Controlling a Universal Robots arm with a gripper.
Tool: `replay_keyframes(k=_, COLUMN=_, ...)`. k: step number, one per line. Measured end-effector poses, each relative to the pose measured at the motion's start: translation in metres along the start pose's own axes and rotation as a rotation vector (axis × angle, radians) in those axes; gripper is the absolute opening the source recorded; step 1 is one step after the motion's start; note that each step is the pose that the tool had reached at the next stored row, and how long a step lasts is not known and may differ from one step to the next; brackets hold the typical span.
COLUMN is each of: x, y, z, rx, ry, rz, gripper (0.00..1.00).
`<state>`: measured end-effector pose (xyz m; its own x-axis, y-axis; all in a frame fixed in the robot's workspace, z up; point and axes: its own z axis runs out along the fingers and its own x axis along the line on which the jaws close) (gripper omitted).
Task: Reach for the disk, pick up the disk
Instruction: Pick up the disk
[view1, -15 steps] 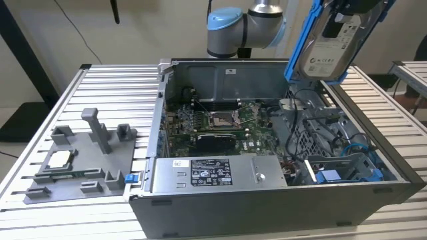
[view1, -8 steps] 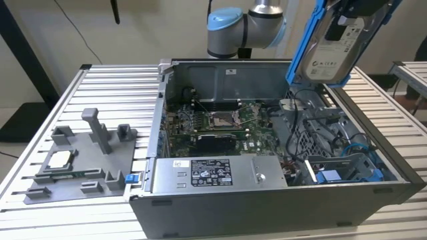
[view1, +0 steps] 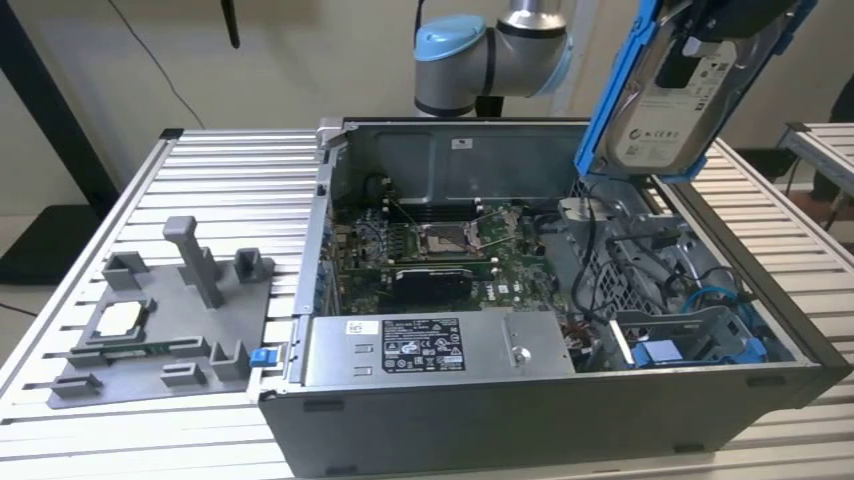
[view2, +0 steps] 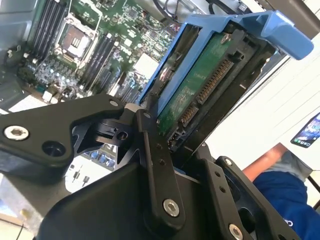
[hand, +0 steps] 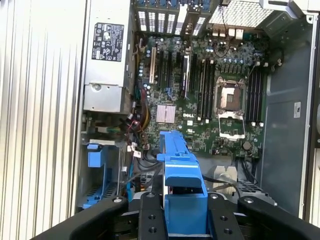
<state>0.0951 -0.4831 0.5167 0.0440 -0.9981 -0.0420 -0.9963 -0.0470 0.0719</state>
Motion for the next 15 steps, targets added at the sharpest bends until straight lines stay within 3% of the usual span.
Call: replay_keyframes(k=15, x=0.0199, y=0.0037, z=0.0004, rx=0.0, ry=-0.0002, rz=0.0, gripper=0.0)
